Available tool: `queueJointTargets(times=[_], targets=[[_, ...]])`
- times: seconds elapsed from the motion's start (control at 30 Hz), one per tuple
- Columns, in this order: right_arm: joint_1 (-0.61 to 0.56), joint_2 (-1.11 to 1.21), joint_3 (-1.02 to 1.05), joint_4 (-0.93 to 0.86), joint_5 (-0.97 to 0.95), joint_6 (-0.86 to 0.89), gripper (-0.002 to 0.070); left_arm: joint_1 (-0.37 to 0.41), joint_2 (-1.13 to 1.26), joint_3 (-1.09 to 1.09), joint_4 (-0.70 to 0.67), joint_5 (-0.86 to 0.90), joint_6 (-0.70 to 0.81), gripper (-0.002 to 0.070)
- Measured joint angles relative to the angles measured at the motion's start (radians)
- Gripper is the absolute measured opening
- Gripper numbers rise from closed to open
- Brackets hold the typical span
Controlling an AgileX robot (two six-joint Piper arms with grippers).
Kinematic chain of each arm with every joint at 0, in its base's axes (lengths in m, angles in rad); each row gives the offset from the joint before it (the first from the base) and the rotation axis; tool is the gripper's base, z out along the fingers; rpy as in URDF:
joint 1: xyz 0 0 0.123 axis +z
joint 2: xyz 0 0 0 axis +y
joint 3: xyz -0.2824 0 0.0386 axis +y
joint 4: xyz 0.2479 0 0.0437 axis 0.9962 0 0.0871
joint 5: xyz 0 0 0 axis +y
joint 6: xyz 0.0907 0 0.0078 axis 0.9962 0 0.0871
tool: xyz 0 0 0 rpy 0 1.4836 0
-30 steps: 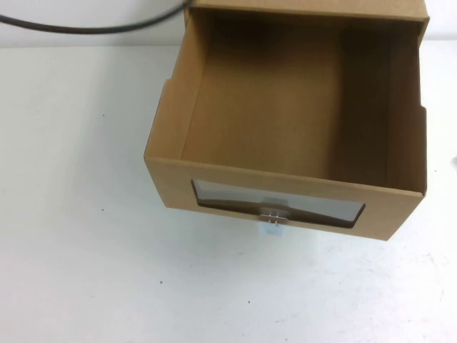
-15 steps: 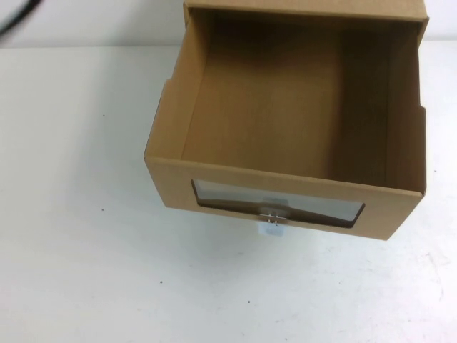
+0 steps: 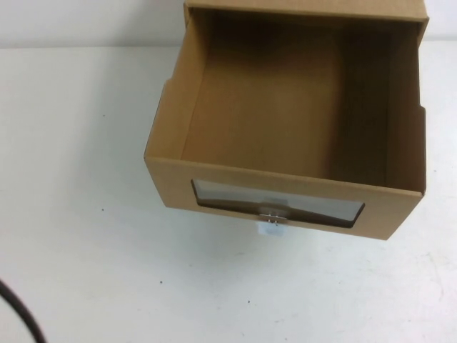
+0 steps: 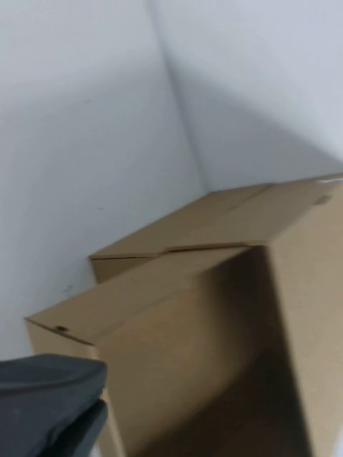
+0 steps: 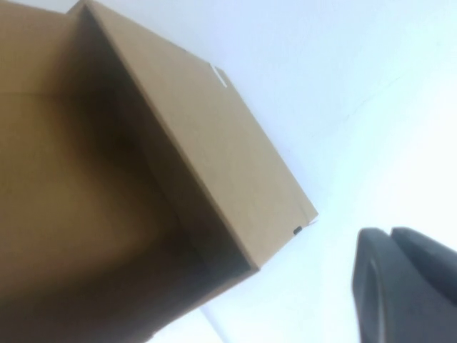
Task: Open the shoe box
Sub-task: 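Pull the top drawer of the cardboard box fully open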
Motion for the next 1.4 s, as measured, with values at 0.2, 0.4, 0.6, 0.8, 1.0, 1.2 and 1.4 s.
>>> queueJointTargets(times=[0.2,0.4,0.6,0.8,1.0,1.2,1.4], targets=[[0.0,0.0,0.006,0.0,-0.007,0.0,-0.0019,0.0,-0.025,0.205,-0.023,-0.125,-0.005,-0.0004],[0.0,0.0,0.006,0.0,-0.01,0.0,-0.0019,0.0,-0.026,0.242,-0.03,-0.192,-0.005,-0.0004],[0.0,0.0,0.006,0.0,-0.01,0.0,-0.0019,0.0,-0.026,0.246,-0.031,-0.202,-0.006,-0.0004],[0.0,0.0,0.006,0.0,-0.01,0.0,-0.0019,0.0,-0.026,0.246,-0.034,-0.205,-0.006,-0.0004],[0.0,0.0,0.006,0.0,-0.002,0.0,-0.0019,0.014,-0.059,0.316,0.042,-0.336,-0.065,-0.0004],[0.0,0.0,0.006,0.0,0.011,0.0,-0.0019,0.076,-0.18,0.501,0.2,-0.454,-0.26,-0.0004],[0.0,0.0,0.006,0.0,0.015,0.0,-0.0019,0.175,-0.358,0.751,0.253,-0.513,-0.326,-0.0004]])
